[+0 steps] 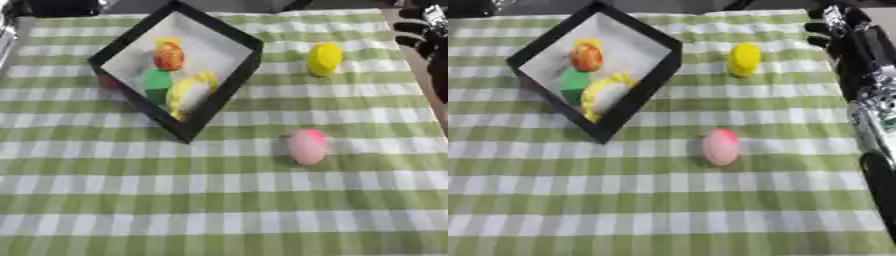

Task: Pick up objects on the table and place them in the box.

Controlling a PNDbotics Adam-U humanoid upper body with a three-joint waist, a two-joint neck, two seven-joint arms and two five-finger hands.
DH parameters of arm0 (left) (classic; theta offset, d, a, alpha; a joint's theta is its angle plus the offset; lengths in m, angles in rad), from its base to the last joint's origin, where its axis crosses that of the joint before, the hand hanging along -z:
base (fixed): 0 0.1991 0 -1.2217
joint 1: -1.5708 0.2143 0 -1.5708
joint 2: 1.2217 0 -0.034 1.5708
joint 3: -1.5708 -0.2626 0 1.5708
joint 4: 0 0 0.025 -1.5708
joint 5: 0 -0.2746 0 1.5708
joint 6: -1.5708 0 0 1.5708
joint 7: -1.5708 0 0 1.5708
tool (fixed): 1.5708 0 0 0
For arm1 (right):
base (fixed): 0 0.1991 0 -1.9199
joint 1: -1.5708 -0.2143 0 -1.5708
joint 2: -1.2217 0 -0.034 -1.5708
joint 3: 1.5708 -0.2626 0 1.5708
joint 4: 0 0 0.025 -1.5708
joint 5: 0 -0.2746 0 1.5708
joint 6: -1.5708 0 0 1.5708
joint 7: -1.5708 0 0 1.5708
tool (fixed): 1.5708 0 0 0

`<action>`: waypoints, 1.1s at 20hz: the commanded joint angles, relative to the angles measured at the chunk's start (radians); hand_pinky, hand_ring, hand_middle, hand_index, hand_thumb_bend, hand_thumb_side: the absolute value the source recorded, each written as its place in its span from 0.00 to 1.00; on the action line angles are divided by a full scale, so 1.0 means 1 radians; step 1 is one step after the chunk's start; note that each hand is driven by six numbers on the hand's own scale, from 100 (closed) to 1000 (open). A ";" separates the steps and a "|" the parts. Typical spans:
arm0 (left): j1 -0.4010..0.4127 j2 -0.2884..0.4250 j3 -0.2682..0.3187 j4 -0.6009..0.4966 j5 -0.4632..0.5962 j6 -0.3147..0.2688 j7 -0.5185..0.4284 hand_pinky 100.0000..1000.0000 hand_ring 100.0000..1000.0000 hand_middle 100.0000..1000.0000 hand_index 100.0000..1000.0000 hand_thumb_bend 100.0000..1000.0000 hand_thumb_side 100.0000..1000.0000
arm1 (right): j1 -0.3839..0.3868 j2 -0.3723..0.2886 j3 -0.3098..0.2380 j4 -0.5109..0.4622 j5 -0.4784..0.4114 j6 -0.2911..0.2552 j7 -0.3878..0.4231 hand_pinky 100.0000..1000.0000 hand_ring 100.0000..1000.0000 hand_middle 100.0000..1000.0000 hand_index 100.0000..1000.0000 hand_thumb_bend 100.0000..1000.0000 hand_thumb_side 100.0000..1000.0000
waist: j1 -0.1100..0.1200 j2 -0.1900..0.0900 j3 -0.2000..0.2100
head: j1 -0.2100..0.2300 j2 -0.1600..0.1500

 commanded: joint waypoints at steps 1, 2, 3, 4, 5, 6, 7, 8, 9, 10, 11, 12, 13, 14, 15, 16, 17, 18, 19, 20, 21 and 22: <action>0.052 0.036 0.063 -0.110 0.122 -0.005 0.167 0.80 0.78 0.79 0.78 0.19 0.50 | -0.022 -0.057 0.001 -0.029 0.010 0.001 0.009 0.82 0.79 0.74 0.85 0.00 0.64 | -0.017 -0.036 0.003 | -0.009 0.005; 0.085 0.030 0.082 -0.139 0.156 -0.012 0.224 0.80 0.77 0.79 0.78 0.19 0.51 | -0.024 -0.064 0.004 -0.029 0.009 0.004 0.012 0.82 0.79 0.74 0.85 0.00 0.64 | -0.019 -0.036 0.005 | -0.011 0.005; 0.116 0.025 0.096 -0.165 0.188 -0.019 0.276 0.80 0.77 0.79 0.77 0.19 0.52 | -0.026 -0.071 0.007 -0.028 0.006 0.006 0.015 0.82 0.79 0.74 0.85 0.00 0.64 | -0.020 -0.036 0.005 | -0.012 0.005; 0.148 0.017 0.109 -0.187 0.218 -0.026 0.325 0.80 0.77 0.79 0.78 0.19 0.53 | -0.027 -0.079 0.010 -0.028 0.005 0.009 0.018 0.82 0.79 0.74 0.85 0.00 0.64 | -0.023 -0.036 0.007 | -0.014 0.005; 0.177 0.011 0.119 -0.206 0.243 -0.032 0.367 0.80 0.77 0.79 0.78 0.19 0.53 | -0.029 -0.086 0.013 -0.027 0.006 0.012 0.022 0.82 0.79 0.74 0.85 0.00 0.64 | -0.024 -0.036 0.007 | -0.015 0.005; 0.205 0.001 0.129 -0.221 0.265 -0.038 0.404 0.80 0.77 0.79 0.77 0.20 0.54 | -0.030 -0.094 0.017 -0.027 0.009 0.015 0.026 0.82 0.79 0.74 0.85 0.00 0.63 | -0.026 -0.035 0.009 | -0.016 0.005; 0.233 -0.011 0.139 -0.235 0.284 -0.047 0.437 0.80 0.77 0.78 0.77 0.20 0.55 | -0.033 -0.104 0.022 -0.028 0.014 0.019 0.032 0.82 0.79 0.74 0.85 0.00 0.63 | -0.028 -0.035 0.009 | -0.016 0.005; 0.260 -0.025 0.150 -0.248 0.301 -0.056 0.468 0.79 0.77 0.78 0.76 0.20 0.56 | -0.036 -0.116 0.028 -0.029 0.022 0.023 0.040 0.82 0.79 0.74 0.85 0.00 0.63 | -0.029 -0.035 0.010 | -0.017 0.005; 0.283 -0.037 0.158 -0.258 0.315 -0.065 0.494 0.79 0.77 0.78 0.76 0.20 0.56 | -0.040 -0.128 0.036 -0.029 0.032 0.029 0.049 0.82 0.79 0.74 0.85 0.00 0.63 | -0.030 -0.034 0.011 | -0.018 0.004; 0.304 -0.051 0.166 -0.264 0.328 -0.071 0.517 0.79 0.77 0.78 0.76 0.21 0.56 | -0.046 -0.144 0.045 -0.028 0.044 0.037 0.062 0.82 0.79 0.74 0.85 0.00 0.62 | -0.032 -0.034 0.012 | -0.020 0.004; 0.324 -0.064 0.172 -0.269 0.339 -0.075 0.536 0.80 0.77 0.78 0.76 0.21 0.57 | -0.054 -0.162 0.057 -0.025 0.061 0.046 0.079 0.82 0.80 0.75 0.85 0.00 0.61 | -0.033 -0.034 0.012 | -0.020 0.003; 0.341 -0.074 0.176 -0.272 0.348 -0.077 0.550 0.80 0.77 0.78 0.76 0.21 0.58 | -0.065 -0.182 0.070 -0.020 0.080 0.055 0.098 0.82 0.80 0.75 0.85 0.00 0.61 | -0.034 -0.034 0.013 | -0.022 0.004; 0.353 -0.082 0.178 -0.274 0.354 -0.078 0.559 0.80 0.77 0.78 0.76 0.21 0.58 | -0.076 -0.200 0.082 -0.014 0.100 0.062 0.119 0.82 0.80 0.75 0.85 0.00 0.60 | -0.035 -0.035 0.014 | -0.023 0.004; 0.364 -0.090 0.182 -0.275 0.359 -0.078 0.566 0.80 0.77 0.78 0.76 0.21 0.58 | -0.089 -0.221 0.096 -0.005 0.123 0.068 0.143 0.83 0.81 0.76 0.85 0.00 0.58 | -0.036 -0.035 0.015 | -0.025 0.003; 0.371 -0.097 0.186 -0.277 0.363 -0.078 0.572 0.80 0.77 0.78 0.76 0.21 0.58 | -0.102 -0.240 0.109 0.006 0.147 0.071 0.169 0.83 0.81 0.76 0.85 0.00 0.57 | -0.036 -0.036 0.017 | -0.026 0.003; 0.377 -0.102 0.190 -0.280 0.366 -0.080 0.578 0.80 0.77 0.78 0.76 0.22 0.58 | -0.114 -0.261 0.121 0.017 0.171 0.071 0.196 0.83 0.82 0.77 0.85 0.00 0.55 | -0.037 -0.036 0.018 | -0.028 0.002; 0.383 -0.107 0.195 -0.283 0.366 -0.082 0.583 0.80 0.77 0.78 0.76 0.22 0.58 | -0.127 -0.283 0.134 0.028 0.198 0.068 0.223 0.83 0.82 0.77 0.85 0.00 0.54 | -0.038 -0.036 0.020 | -0.029 0.001; 0.388 -0.111 0.199 -0.287 0.366 -0.084 0.588 0.80 0.77 0.78 0.76 0.22 0.58 | -0.139 -0.302 0.145 0.038 0.222 0.063 0.249 0.84 0.83 0.78 0.85 0.00 0.52 | -0.038 -0.036 0.022 | -0.030 0.000; 0.393 -0.116 0.202 -0.290 0.366 -0.087 0.592 0.80 0.77 0.78 0.76 0.22 0.58 | -0.150 -0.323 0.157 0.047 0.246 0.055 0.277 0.84 0.83 0.78 0.85 0.00 0.51 | -0.038 -0.036 0.024 | -0.031 -0.002; 0.398 -0.120 0.206 -0.292 0.365 -0.090 0.597 0.80 0.77 0.78 0.76 0.23 0.58 | -0.161 -0.344 0.169 0.055 0.271 0.045 0.304 0.84 0.83 0.79 0.86 0.00 0.49 | -0.039 -0.036 0.025 | -0.032 -0.003; 0.404 -0.126 0.209 -0.294 0.364 -0.092 0.602 0.80 0.77 0.78 0.76 0.23 0.58 | -0.171 -0.366 0.181 0.062 0.297 0.034 0.335 0.84 0.84 0.79 0.86 0.00 0.49 | -0.040 -0.035 0.026 | -0.034 -0.005; 0.409 -0.130 0.212 -0.294 0.364 -0.094 0.607 0.80 0.77 0.78 0.76 0.23 0.58 | -0.180 -0.387 0.192 0.067 0.320 0.023 0.363 0.85 0.84 0.80 0.86 0.00 0.48 | -0.041 -0.034 0.026 | -0.035 -0.005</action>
